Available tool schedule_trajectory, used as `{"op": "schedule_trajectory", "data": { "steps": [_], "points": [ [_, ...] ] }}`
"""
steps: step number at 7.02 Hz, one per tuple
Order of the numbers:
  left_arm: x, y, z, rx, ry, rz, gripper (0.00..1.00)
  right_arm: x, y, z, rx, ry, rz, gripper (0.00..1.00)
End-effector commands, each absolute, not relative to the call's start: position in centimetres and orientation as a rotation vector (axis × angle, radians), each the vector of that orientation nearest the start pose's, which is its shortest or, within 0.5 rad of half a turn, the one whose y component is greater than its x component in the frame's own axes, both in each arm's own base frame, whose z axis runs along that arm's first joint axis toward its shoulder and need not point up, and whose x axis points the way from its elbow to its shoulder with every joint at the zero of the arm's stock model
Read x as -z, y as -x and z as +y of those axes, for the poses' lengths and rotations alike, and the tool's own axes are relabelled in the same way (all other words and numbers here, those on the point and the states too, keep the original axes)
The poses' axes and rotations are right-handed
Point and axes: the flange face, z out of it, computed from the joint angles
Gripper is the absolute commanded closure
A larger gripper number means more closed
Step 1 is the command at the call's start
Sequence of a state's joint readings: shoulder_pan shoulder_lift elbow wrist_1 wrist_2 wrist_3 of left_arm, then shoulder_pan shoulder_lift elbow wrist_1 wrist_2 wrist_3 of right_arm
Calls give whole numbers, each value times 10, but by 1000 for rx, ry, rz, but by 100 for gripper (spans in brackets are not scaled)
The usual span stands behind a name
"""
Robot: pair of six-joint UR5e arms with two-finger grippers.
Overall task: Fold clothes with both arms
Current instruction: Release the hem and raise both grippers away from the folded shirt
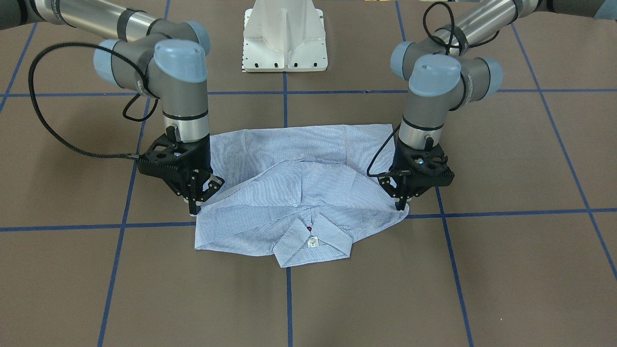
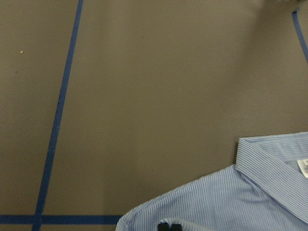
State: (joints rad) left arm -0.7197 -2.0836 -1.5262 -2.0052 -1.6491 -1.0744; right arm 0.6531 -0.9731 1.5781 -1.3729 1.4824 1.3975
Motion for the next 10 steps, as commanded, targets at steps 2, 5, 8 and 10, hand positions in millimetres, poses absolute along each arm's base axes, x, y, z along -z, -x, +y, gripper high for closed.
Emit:
{"op": "schedule_trajectory", "data": {
  "steps": [2,5,8,10],
  "points": [
    [-395,-456,-572,79,-519,767,100,-332,482,-559,-437,-394,-701,100],
    [-375,-448,-573,30,-558,821,0,-315,471,-565,-385,-404,-728,0],
    [-345,-364,-532,-134,-514,1008,0,-288,416,-579,-335,-339,-832,0],
    [-365,-371,-455,-109,-430,1075,0,-294,415,-578,-334,-343,-824,0]
  ]
}}
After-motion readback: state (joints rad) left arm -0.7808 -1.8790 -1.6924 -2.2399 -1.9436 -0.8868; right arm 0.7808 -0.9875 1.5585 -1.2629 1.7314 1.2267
